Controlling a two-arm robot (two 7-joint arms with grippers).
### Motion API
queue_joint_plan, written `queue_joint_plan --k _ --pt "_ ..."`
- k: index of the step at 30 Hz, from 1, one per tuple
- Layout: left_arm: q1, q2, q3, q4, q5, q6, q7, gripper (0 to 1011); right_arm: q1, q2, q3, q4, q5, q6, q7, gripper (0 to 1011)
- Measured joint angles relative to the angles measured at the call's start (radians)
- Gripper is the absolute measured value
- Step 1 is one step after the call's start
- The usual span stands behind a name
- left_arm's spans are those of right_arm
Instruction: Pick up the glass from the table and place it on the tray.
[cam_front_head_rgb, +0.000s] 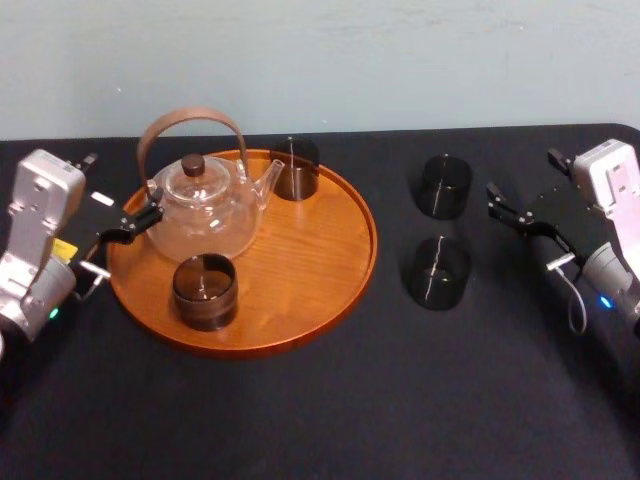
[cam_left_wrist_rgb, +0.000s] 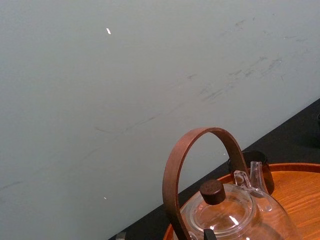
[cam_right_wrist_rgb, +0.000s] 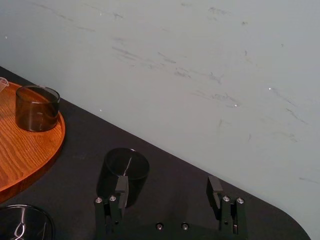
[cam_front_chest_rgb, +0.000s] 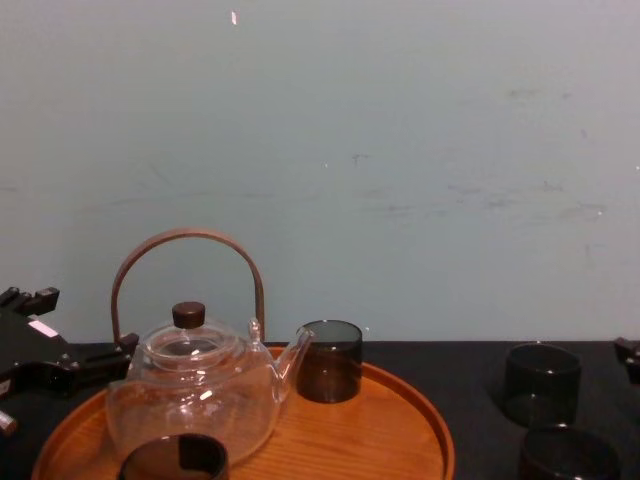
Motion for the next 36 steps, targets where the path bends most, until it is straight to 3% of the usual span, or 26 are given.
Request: queue_joint_plan --k 36 --pt "0.000 0.000 0.000 0.000 0.000 0.000 0.000 1010 0.000 0.000 0.000 0.000 0.000 0.000 0.000 1002"
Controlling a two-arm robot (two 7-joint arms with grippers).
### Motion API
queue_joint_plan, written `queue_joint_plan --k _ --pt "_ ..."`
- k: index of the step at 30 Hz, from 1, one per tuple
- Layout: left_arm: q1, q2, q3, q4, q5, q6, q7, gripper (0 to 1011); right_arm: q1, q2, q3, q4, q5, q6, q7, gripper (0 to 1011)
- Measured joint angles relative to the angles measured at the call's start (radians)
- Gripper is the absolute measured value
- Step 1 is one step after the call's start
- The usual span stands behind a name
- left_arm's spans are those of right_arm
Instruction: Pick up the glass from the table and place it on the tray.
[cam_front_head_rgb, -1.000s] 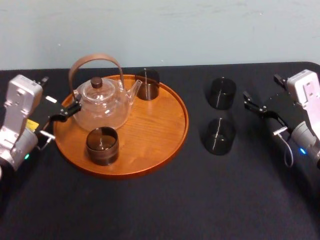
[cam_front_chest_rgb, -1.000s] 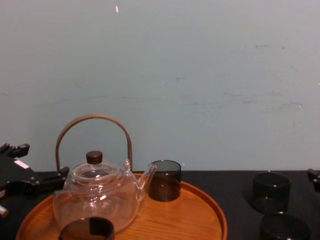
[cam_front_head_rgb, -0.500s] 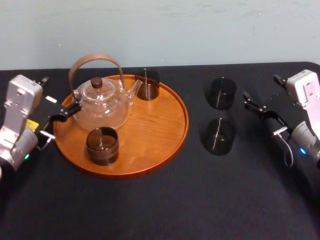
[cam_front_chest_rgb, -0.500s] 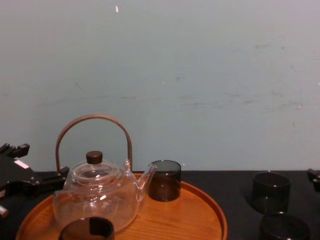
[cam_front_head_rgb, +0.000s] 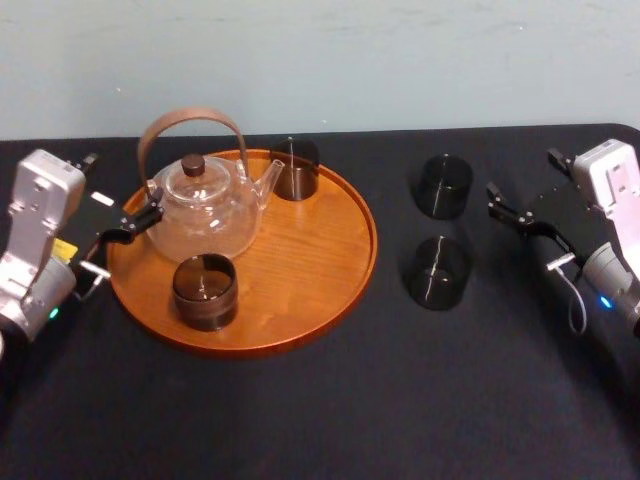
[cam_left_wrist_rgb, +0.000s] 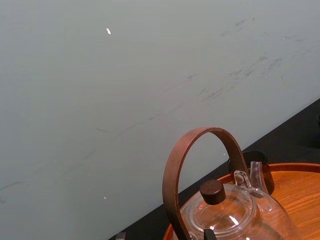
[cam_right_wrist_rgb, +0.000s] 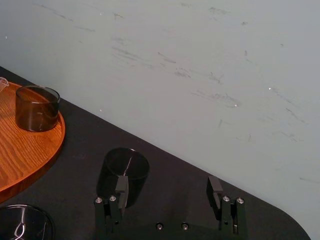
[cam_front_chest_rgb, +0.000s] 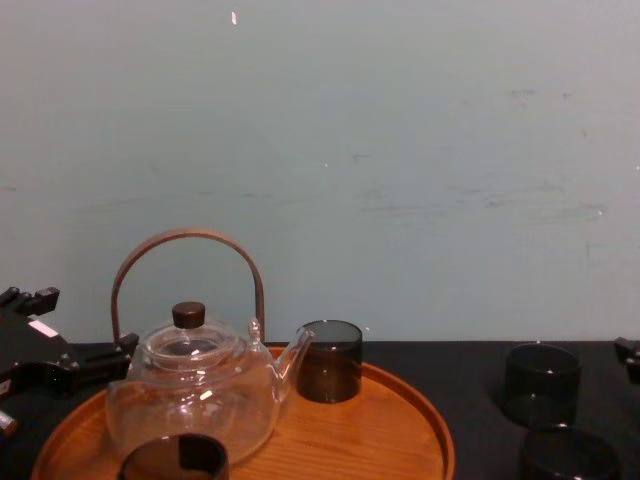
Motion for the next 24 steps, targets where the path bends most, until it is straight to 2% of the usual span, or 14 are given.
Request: queue_joint_plan --k 20,24 --pt "0.000 0.000 0.000 0.000 0.000 0.000 0.000 1010 0.000 0.000 0.000 0.000 0.000 0.000 0.000 1002" --pt "0.000 0.000 0.000 0.000 0.000 0.000 0.000 1010 -0.010 0.004 0.020 -0.006 0.026 -0.007 0.034 1002"
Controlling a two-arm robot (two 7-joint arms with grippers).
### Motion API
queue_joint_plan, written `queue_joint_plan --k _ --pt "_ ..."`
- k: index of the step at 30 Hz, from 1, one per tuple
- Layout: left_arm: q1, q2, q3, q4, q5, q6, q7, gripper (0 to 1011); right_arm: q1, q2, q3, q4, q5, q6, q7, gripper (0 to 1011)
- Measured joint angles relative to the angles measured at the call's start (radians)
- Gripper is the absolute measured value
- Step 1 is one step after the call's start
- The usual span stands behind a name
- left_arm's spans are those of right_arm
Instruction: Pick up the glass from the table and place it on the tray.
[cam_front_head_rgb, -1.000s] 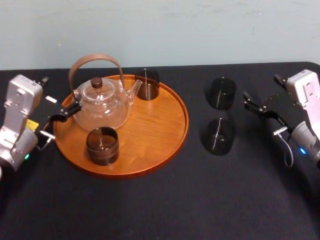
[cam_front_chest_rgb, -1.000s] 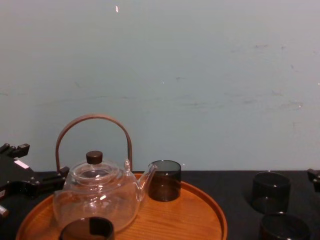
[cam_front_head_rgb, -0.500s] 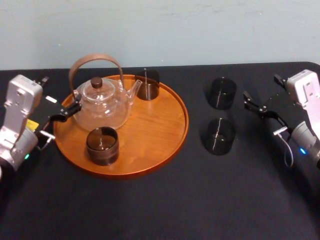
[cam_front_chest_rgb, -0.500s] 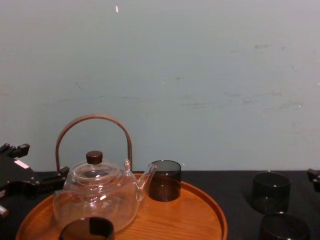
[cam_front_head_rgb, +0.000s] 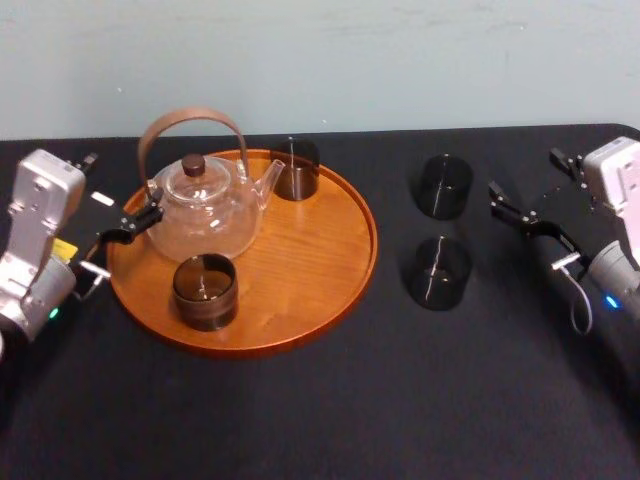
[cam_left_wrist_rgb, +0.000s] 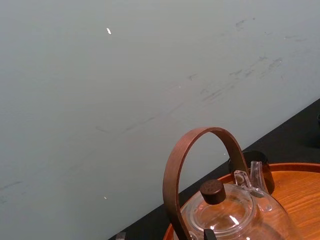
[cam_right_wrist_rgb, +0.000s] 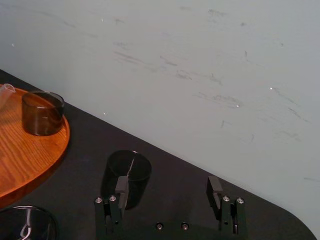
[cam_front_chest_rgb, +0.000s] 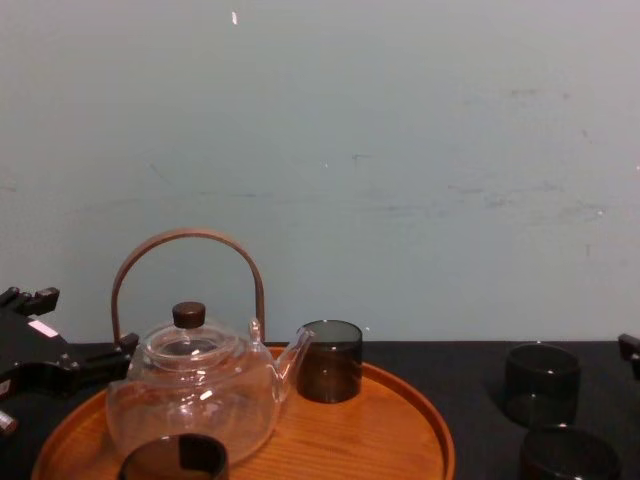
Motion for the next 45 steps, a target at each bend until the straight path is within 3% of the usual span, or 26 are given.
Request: queue_joint_plan --k 6,20,33,45 --pt "0.000 0.000 0.000 0.000 0.000 0.000 0.000 1010 -0.037 0.022 0.025 -0.043 0.019 -0.011 0.047 1002" --pt "0.000 0.000 0.000 0.000 0.000 0.000 0.000 1010 -0.158 0.062 0.068 -0.180 0.004 -0.011 0.072 1002" --pt "0.000 0.000 0.000 0.000 0.000 0.000 0.000 1010 -0.221 0.048 0.058 -0.239 0.031 -0.010 0.166 1002" --pt "0.000 0.000 0.000 0.000 0.000 0.000 0.000 1010 -0.234 0.017 0.056 -0.231 0.038 0.002 0.218 1002"
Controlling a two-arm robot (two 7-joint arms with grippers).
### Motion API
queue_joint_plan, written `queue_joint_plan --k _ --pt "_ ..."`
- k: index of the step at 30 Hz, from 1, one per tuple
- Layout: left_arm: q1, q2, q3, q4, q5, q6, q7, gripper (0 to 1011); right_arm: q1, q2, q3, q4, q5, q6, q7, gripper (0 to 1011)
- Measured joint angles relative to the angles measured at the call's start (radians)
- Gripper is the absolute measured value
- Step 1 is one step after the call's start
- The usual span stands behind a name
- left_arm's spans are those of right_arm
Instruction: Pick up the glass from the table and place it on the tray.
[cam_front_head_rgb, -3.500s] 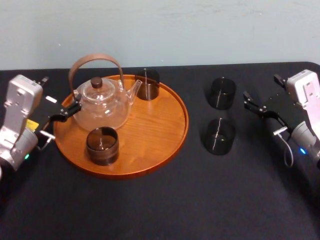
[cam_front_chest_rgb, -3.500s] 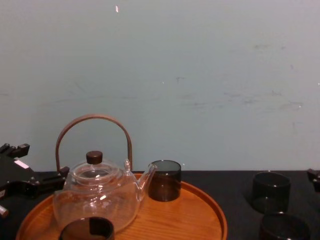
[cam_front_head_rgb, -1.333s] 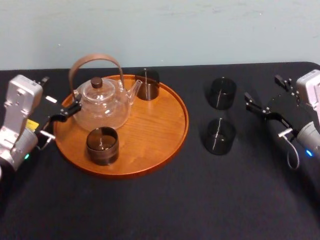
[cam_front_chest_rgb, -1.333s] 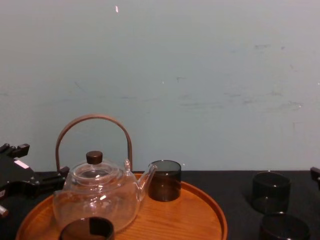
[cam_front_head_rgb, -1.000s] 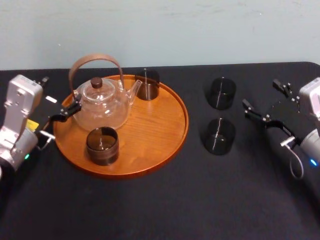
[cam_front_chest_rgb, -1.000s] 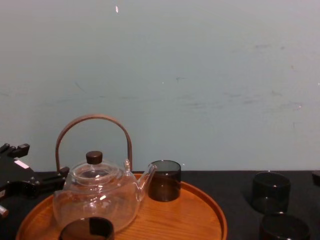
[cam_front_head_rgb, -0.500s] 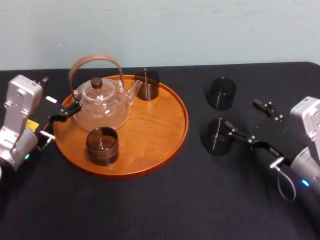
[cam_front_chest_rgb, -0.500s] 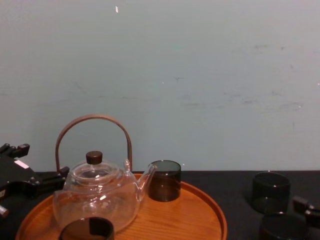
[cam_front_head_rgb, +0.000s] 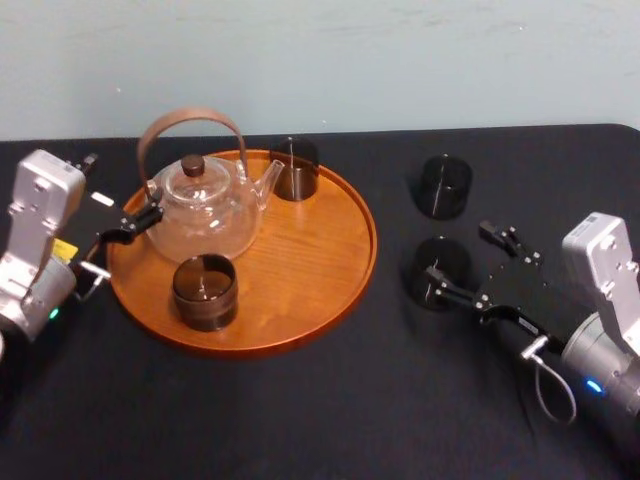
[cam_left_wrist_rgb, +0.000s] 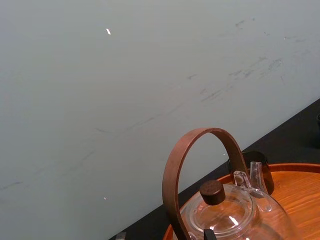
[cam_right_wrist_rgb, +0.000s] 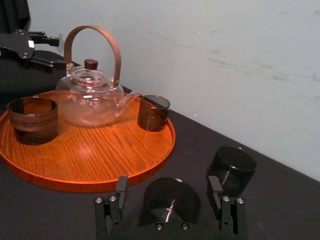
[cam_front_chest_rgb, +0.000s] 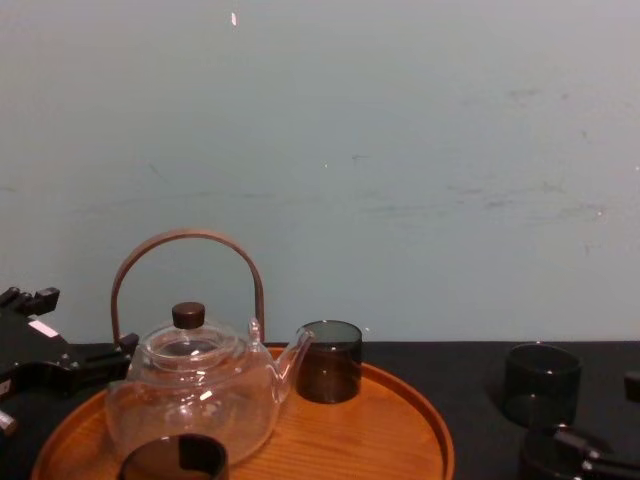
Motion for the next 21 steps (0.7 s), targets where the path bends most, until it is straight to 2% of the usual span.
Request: queue_joint_plan --k 9,21 --pt "0.000 0.000 0.000 0.000 0.000 0.000 0.000 1010 0.008 -0.031 0.010 0.044 -0.016 0.018 0.011 1002" --pt "0.000 0.000 0.000 0.000 0.000 0.000 0.000 1009 0.007 -0.054 0.029 0.064 -0.035 0.022 0.031 1002"
